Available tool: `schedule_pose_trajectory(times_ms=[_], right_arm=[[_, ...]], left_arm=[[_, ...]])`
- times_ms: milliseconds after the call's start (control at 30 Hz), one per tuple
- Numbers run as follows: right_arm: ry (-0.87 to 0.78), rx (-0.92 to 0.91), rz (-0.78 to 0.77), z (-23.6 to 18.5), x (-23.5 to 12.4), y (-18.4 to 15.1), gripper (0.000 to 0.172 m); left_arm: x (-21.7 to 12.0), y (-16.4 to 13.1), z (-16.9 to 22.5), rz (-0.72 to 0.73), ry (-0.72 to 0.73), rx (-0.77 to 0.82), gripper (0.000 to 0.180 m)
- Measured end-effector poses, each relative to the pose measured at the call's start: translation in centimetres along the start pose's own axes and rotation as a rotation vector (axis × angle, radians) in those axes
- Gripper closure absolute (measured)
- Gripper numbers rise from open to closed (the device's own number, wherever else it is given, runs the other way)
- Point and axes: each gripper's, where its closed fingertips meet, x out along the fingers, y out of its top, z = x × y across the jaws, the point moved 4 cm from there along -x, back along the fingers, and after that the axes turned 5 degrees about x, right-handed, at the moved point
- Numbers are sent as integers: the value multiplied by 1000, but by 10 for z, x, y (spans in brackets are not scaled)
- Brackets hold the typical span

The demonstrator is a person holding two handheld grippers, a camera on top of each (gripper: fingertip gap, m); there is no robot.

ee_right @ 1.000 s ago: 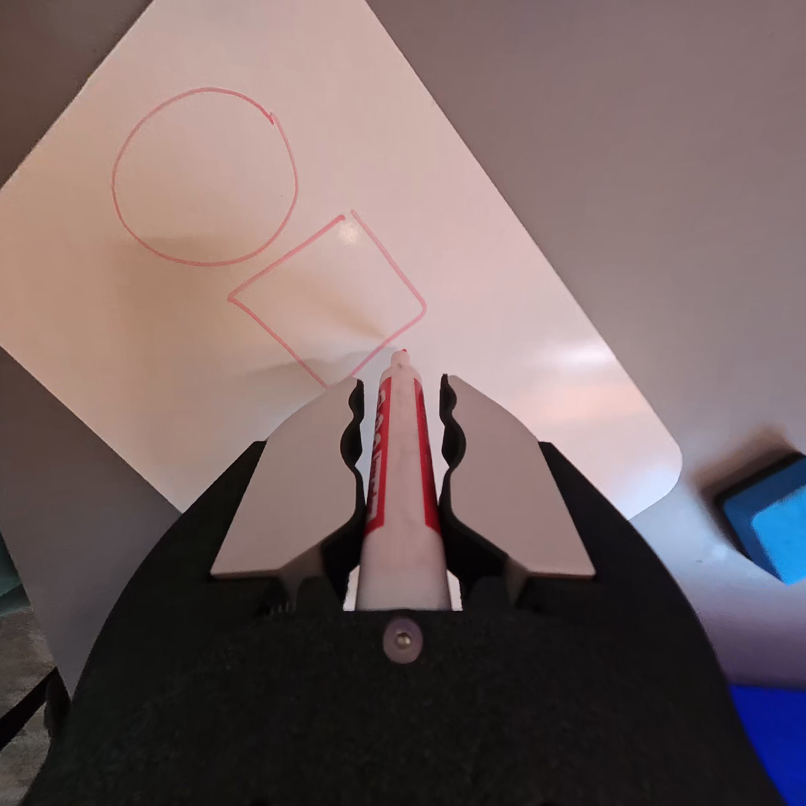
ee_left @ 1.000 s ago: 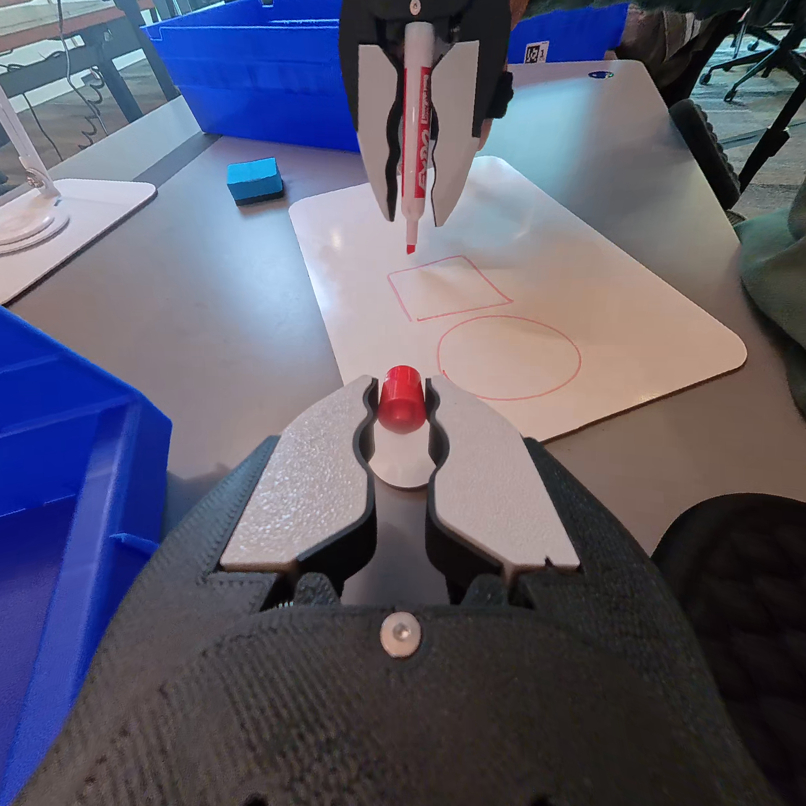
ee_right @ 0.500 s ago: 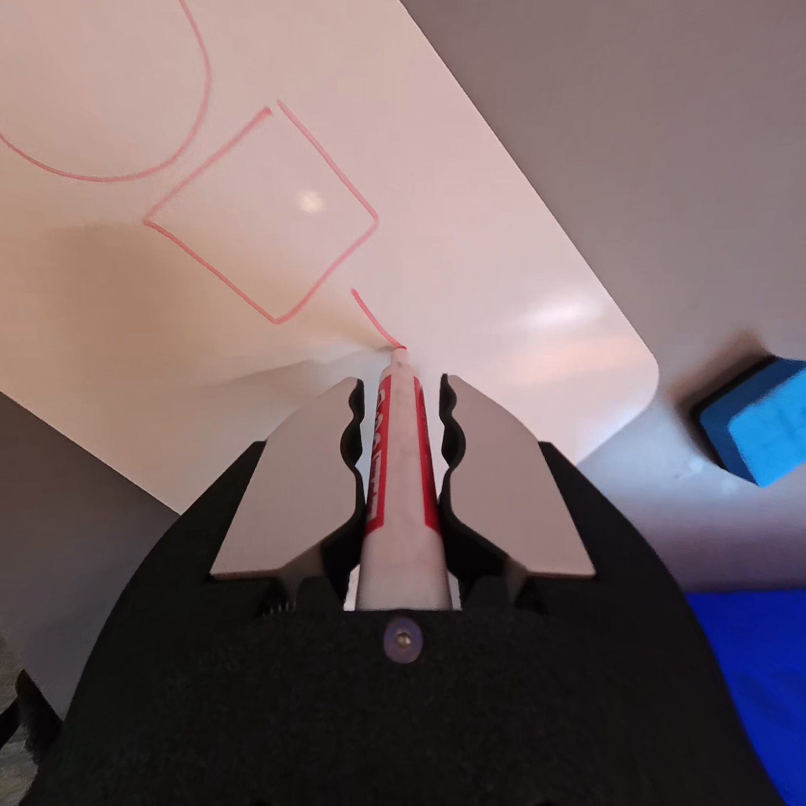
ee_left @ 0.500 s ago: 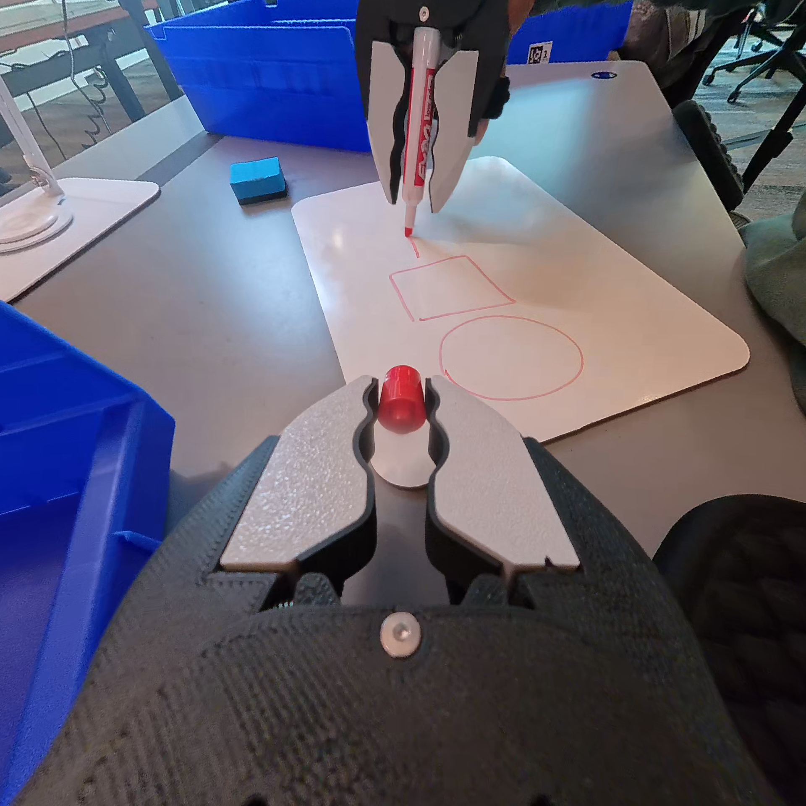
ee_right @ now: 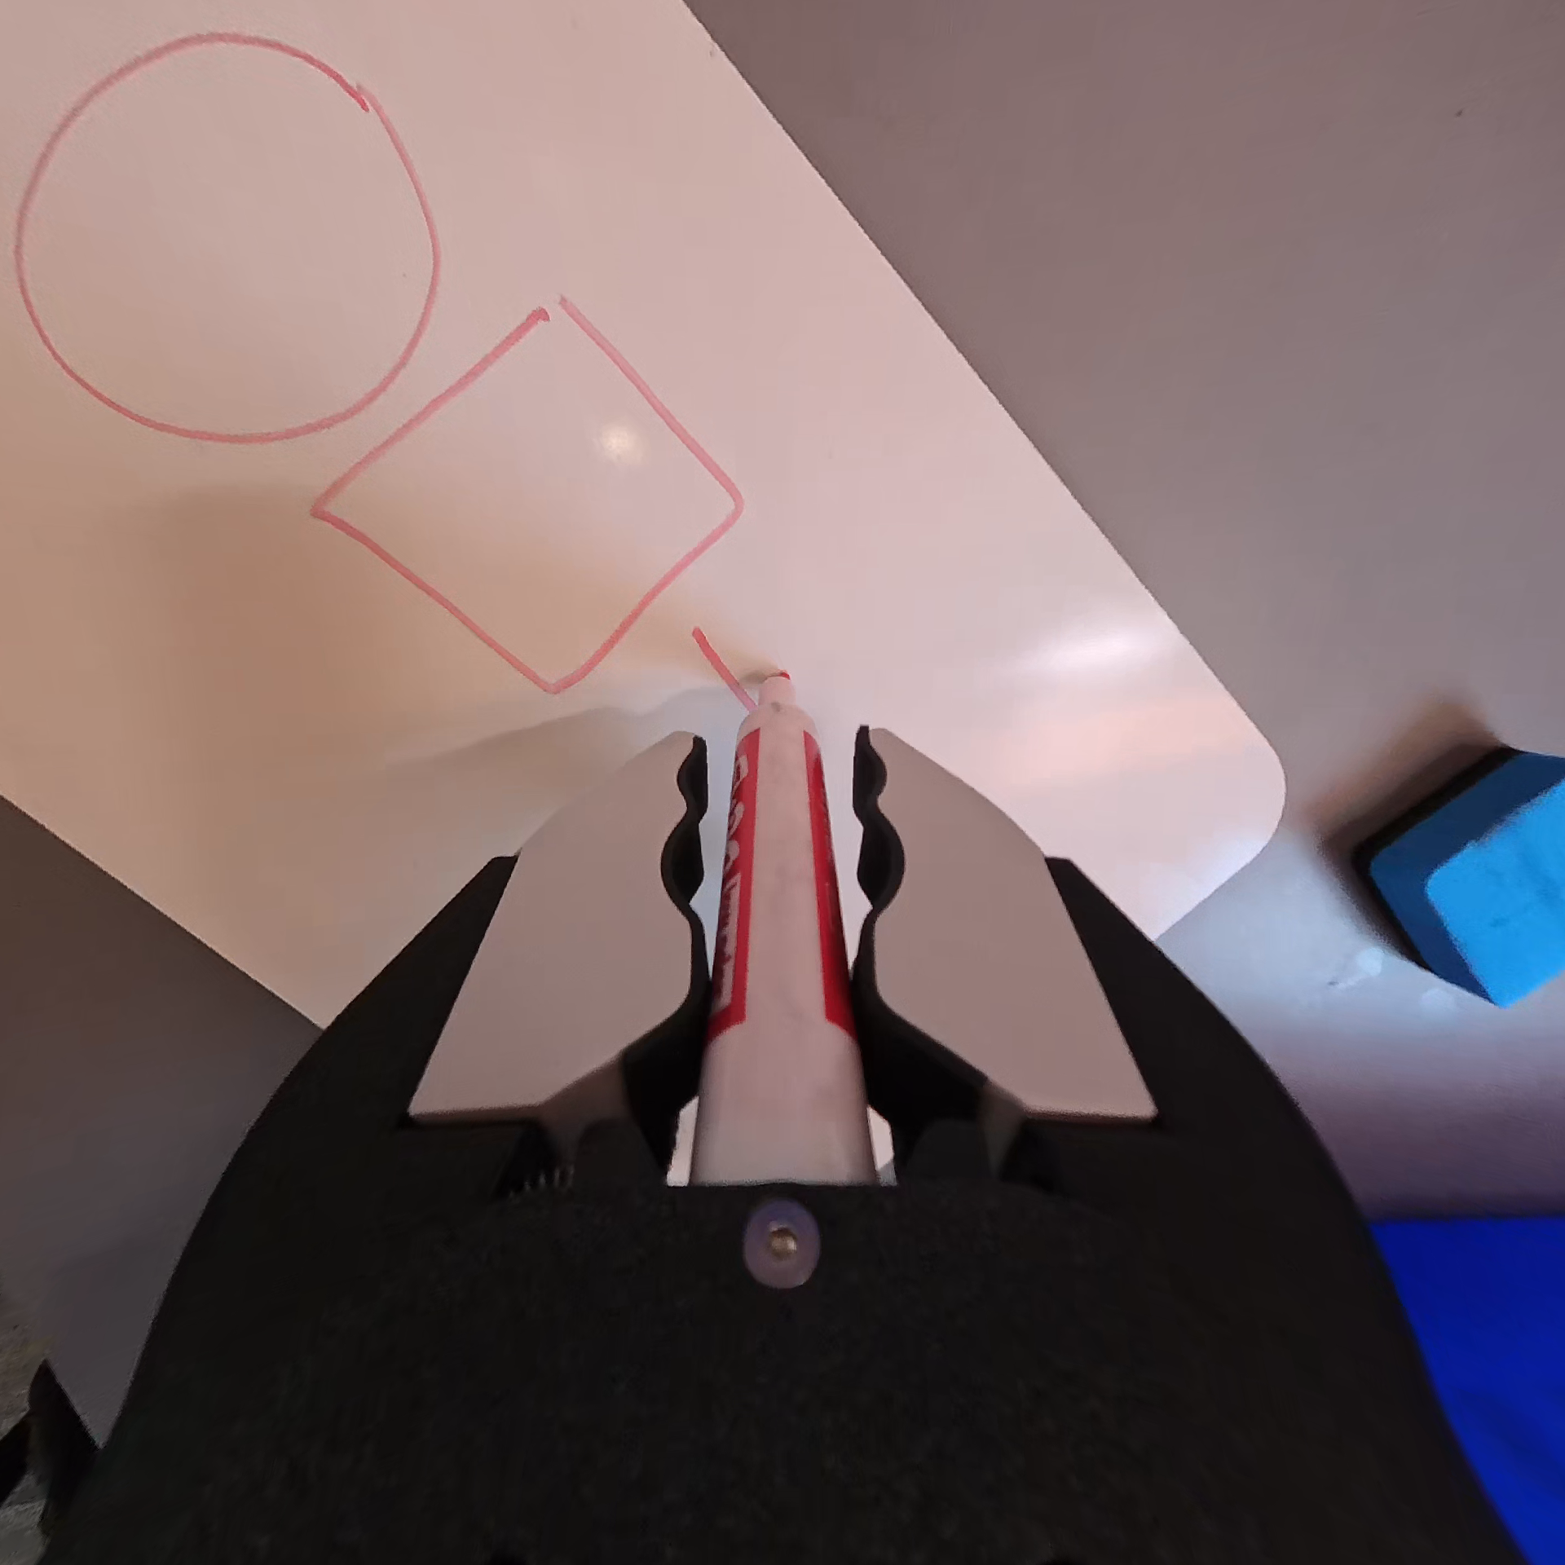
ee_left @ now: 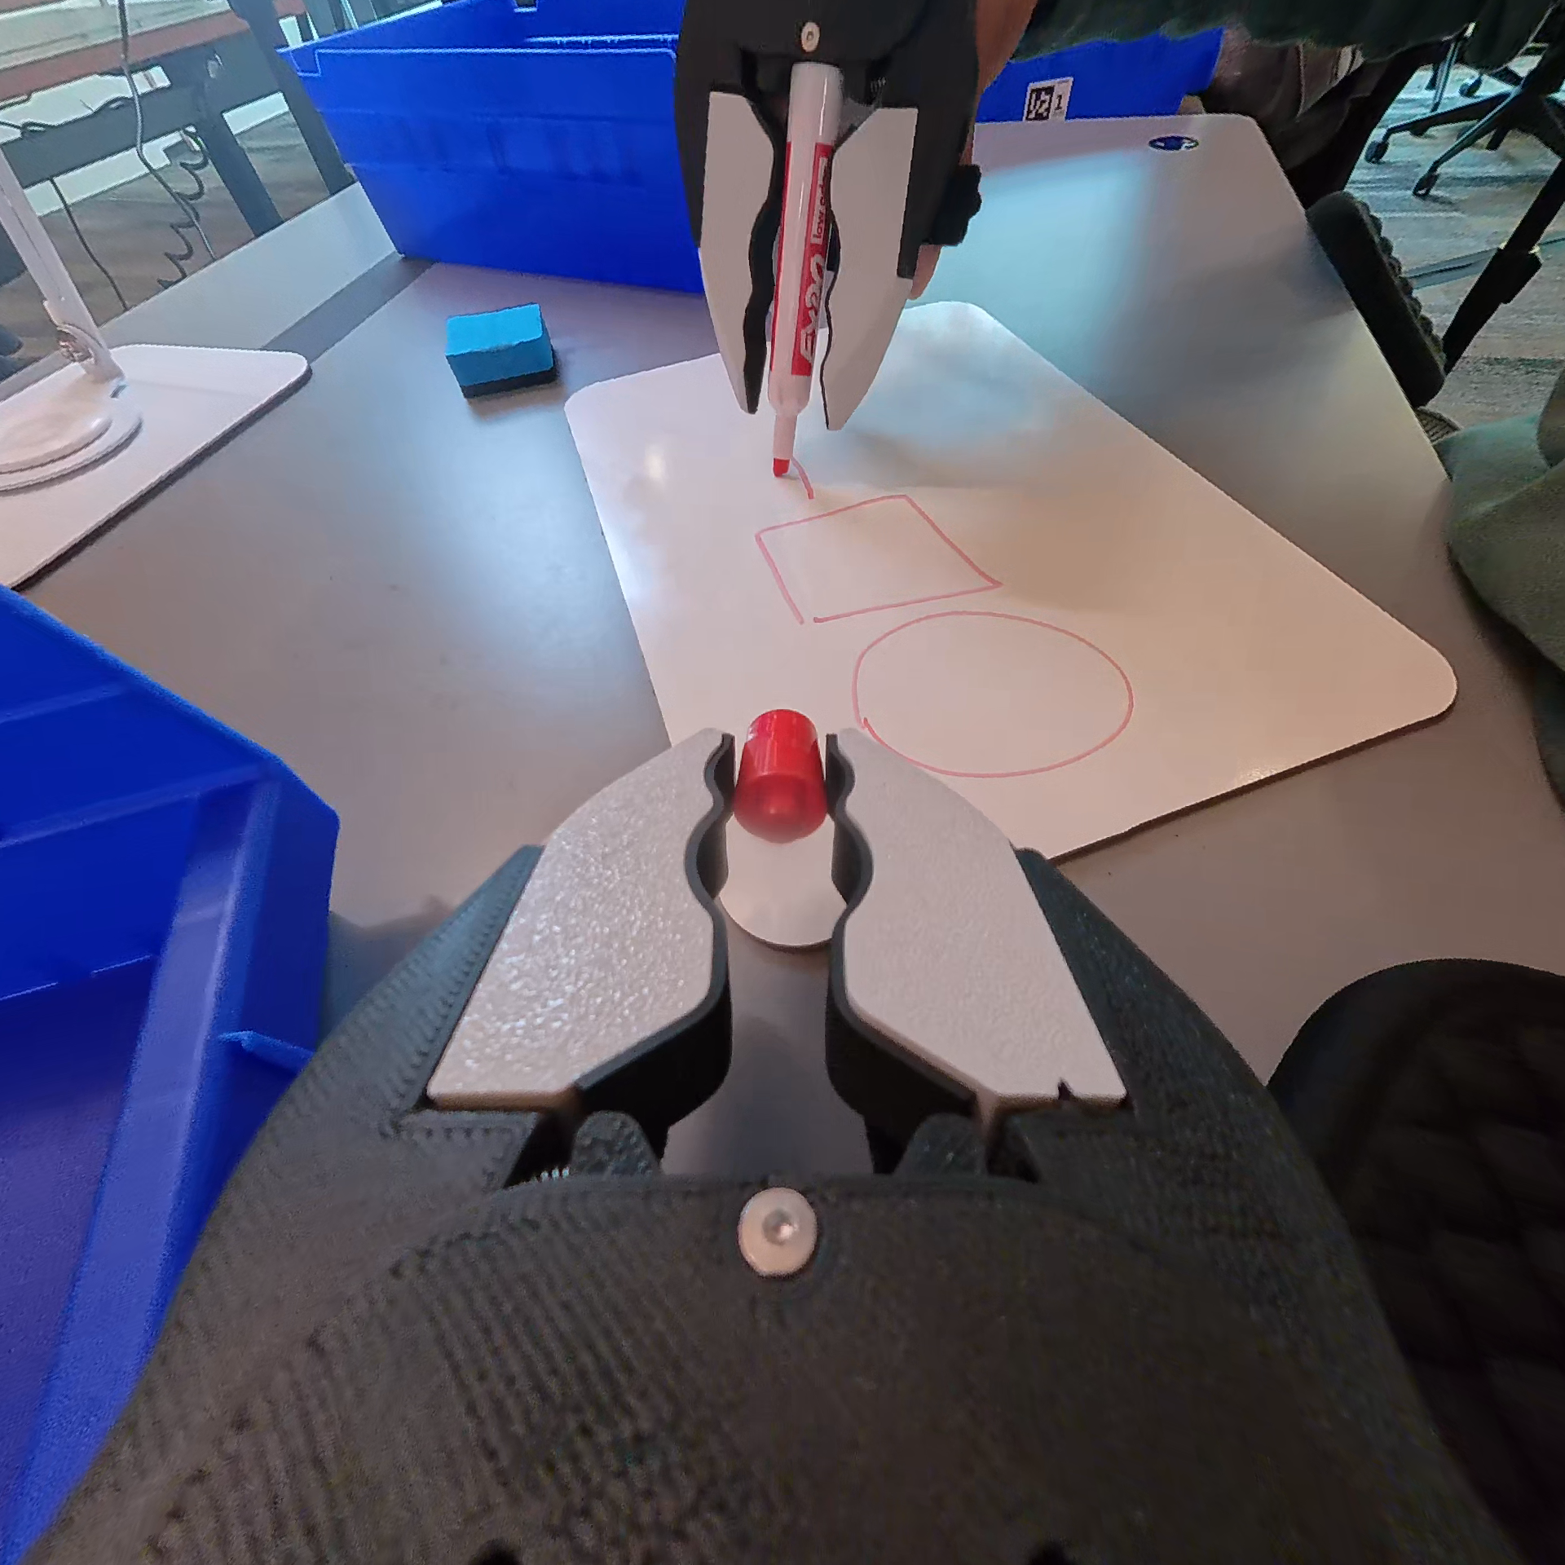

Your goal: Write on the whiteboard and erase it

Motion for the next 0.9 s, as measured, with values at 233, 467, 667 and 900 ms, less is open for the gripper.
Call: schedule_pose_trajectory(times_ms=[233,467,667,900], right_arm=[[-32,37,-30,7,-7,-19,137],[54,-24,-50,-19,-9,-18,137],[-44,44,-9,20,-19,-19,137],[-43,71,-10,41,-12,-16,137]], left_arm=[[0,0,0,-1,0,0,160],[1,0,-1,-1,4,-5,160],[1,0,0,-1,3,-1,160],[0,0,-1,2,4,-7,160]])
